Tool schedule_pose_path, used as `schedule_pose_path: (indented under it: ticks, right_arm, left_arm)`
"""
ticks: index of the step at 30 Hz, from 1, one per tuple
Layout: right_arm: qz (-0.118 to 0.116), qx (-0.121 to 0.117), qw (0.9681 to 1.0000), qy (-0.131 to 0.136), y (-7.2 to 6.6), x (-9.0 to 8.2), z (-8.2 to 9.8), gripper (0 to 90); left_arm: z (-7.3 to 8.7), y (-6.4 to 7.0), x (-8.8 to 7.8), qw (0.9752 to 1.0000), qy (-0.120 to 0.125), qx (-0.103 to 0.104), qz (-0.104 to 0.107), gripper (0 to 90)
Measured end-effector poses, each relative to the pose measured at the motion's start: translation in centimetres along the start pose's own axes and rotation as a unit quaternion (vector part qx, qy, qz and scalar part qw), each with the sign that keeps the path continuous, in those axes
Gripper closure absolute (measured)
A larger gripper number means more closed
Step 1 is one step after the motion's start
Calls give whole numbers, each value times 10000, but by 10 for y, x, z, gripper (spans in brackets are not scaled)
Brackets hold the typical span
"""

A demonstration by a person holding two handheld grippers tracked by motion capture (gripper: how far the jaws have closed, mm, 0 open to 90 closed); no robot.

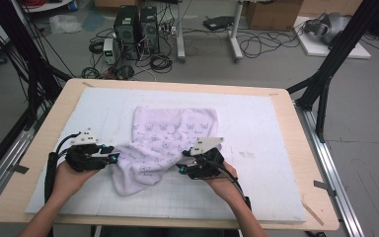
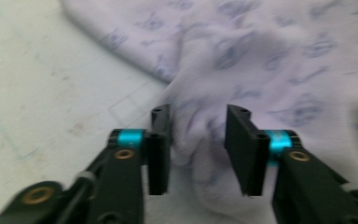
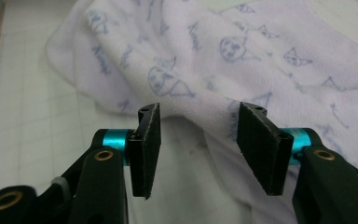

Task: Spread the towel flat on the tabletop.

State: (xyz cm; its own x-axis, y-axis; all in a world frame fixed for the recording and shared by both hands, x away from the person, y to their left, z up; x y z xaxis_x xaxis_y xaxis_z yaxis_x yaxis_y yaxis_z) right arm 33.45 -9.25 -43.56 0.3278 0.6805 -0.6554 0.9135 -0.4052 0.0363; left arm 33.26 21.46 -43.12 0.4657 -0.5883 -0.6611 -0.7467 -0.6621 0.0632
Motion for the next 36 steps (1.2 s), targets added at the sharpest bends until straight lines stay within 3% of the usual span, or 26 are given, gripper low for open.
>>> schedule_pose_path:
  ticks: [4, 6, 8, 9, 11, 12, 15, 20, 25, 28, 30, 33, 36]
  right_arm:
    - [126, -76, 9998, -118, 6, 20, -8, 509]
    - [158, -3, 9996, -218, 9, 29, -9, 585]
    - [197, -52, 9994, -296, 12, 34, -9, 705]
    - [85, -30, 9994, -329, 13, 36, -8, 769]
    - [-82, 64, 9993, -351, 14, 35, -6, 804]
    - [-171, 129, 9992, -338, 14, 31, -5, 806]
    - [-214, 97, 9995, -211, 10, 14, -8, 806]
    - [-275, -98, 9996, 9, -5, -28, -17, 808]
    - [-265, -288, 9987, 325, -24, -76, -33, 813]
    - [-166, -453, 9975, 525, -32, -104, -48, 812]
    - [-116, -533, 9971, 530, -32, -113, -57, 812]
    - [-2, -498, 9984, 283, -20, -102, -59, 810]
    - [-54, -88, 9999, -66, 10, -64, -44, 806]
  left_arm:
    - [0, 9, 15, 9995, -253, 150, 141, 475]
    - [3, 11, 28, 9986, -462, 187, 177, 494]
    - [7, 14, 41, 9969, -691, 270, 251, 598]
    - [7, 16, 45, 9969, -685, 329, 225, 666]
    - [6, 20, 47, 9961, -727, 393, 311, 837]
    - [5, 22, 46, 9958, -737, 478, 258, 852]
    - [0, 28, 34, 9968, -561, 535, 219, 876]
    - [-21, 44, -1, 9975, -93, 645, 277, 882]
    - [-49, 71, -29, 9944, 265, 964, 330, 884]
    - [-58, 82, -33, 9923, 346, 1134, 350, 884]
    - [-59, 81, -26, 9927, 328, 1098, 371, 884]
    - [-55, 68, -7, 9952, 178, 908, 313, 884]
    - [-46, 48, 18, 9977, -68, 655, 175, 884]
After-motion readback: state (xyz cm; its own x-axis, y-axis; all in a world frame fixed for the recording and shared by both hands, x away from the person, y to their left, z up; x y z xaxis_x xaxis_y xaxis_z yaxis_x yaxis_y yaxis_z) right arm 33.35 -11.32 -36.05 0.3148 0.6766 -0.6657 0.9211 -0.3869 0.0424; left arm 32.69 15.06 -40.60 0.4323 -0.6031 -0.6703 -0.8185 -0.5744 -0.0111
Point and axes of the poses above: each handheld gripper's, and its own axes: x roughly forward along the jaws, z roughly out of its underside, y roughly to its right, the point moved 5 cm from there along x, roughly forward along the jaws, and after that the axes turned 5 degrees about -y, right-handed, at the moved point
